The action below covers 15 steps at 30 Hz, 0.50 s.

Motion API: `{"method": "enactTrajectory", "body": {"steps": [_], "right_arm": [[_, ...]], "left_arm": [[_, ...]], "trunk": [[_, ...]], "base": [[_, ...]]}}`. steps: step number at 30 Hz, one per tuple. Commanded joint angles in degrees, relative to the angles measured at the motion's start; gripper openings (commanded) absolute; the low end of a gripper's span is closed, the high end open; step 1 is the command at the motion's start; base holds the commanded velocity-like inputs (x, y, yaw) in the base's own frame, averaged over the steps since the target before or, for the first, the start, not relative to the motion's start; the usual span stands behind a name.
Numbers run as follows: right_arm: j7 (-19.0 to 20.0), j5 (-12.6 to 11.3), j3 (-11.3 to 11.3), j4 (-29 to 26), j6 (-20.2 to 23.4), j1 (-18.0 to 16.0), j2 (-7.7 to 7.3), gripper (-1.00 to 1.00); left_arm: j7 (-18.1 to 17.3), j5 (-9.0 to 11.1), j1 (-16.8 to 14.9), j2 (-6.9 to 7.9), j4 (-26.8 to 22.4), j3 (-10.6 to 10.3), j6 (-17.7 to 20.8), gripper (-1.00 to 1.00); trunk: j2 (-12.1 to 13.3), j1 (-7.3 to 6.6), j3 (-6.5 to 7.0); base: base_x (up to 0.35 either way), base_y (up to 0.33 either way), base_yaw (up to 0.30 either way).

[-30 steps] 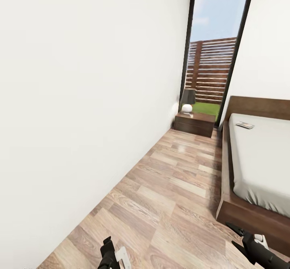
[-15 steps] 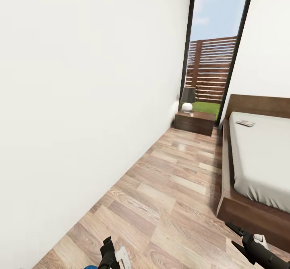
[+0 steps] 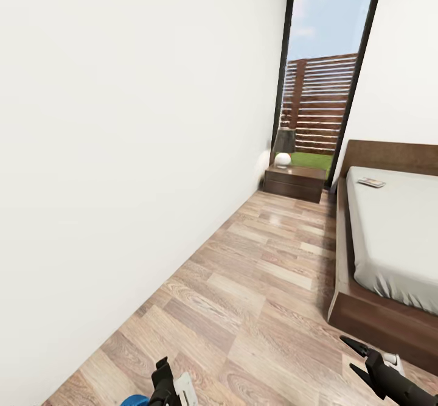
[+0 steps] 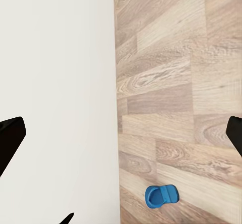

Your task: In the bedroom, move the book from the bed onto either nightstand, and place the two sandals side by side next to the bed.

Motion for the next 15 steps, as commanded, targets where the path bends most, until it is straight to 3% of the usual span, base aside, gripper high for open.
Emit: {"method": "enactTrajectory", "body": {"steps": [1,15], "right_arm": [[0.08,-0.12,-0.12,0.01,0.36,-0.05,0.01,1.0],[0.08,-0.12,-0.12,0.01,0.36,-0.09,0.01,1.0]], "left_arm": [[-0.26,-0.53,-0.02,0.01,-0.1,-0.12,0.31,1.0],[-0.25,-0.53,0.0,0.01,-0.13,-0.13,0.33,1.0]], "trunk": [[-0.44,0.22,-0.24],[-6.06,3.29,-2.76]], "base": [[0.0,0.0,0.0],[0.0,0.0,0.0]]}}
